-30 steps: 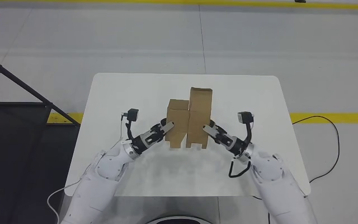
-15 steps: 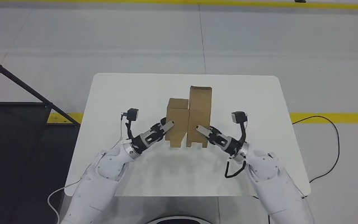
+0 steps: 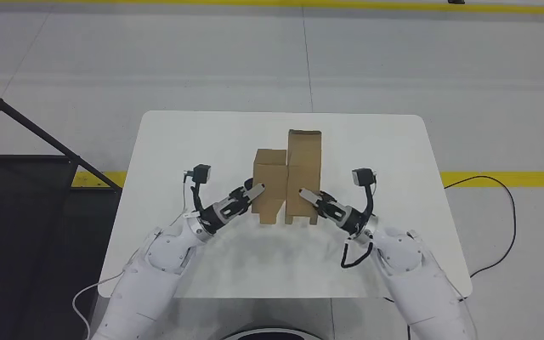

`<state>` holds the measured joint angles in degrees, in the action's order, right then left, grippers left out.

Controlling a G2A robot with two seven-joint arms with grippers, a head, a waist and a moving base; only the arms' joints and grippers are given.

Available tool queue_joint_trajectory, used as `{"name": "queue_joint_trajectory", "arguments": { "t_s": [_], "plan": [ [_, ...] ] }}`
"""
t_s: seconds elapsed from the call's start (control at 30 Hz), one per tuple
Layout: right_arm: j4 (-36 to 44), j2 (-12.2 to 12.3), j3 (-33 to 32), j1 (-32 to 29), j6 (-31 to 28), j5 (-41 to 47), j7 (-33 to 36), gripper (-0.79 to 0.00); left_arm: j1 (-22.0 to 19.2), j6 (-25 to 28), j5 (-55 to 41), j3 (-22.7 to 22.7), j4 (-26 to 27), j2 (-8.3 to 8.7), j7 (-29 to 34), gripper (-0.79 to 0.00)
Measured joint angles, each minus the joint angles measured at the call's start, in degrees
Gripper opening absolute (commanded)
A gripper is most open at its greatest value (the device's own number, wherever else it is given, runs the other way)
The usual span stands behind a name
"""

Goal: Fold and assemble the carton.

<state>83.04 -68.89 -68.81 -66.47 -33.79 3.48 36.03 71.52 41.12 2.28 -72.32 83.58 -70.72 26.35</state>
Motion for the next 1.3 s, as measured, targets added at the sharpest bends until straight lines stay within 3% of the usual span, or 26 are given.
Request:
{"name": "queue_joint_trajectory", "arguments": {
  "t_s": [0.33,0.77,1.3],
  "plan": [
    [1.90,0.90,-2.61,-1.25,-0.73,0.62,3.19,-0.785,-0.72,0.09,-0.75,-2.37,-1.26,0.40,-1.70,0.000],
    [5.05,2.97,-6.14,-3.37,-0.56,2.32,16.31,-0.785,-0.13,4.43,-7.57,-5.89,-1.96,1.73,5.45,0.000],
    [5.24,3.13,-6.51,-3.48,-0.12,1.39,16.72,-0.785,-0.15,4.41,-7.54,-5.87,-1.98,1.72,5.38,0.000]
  ]
}}
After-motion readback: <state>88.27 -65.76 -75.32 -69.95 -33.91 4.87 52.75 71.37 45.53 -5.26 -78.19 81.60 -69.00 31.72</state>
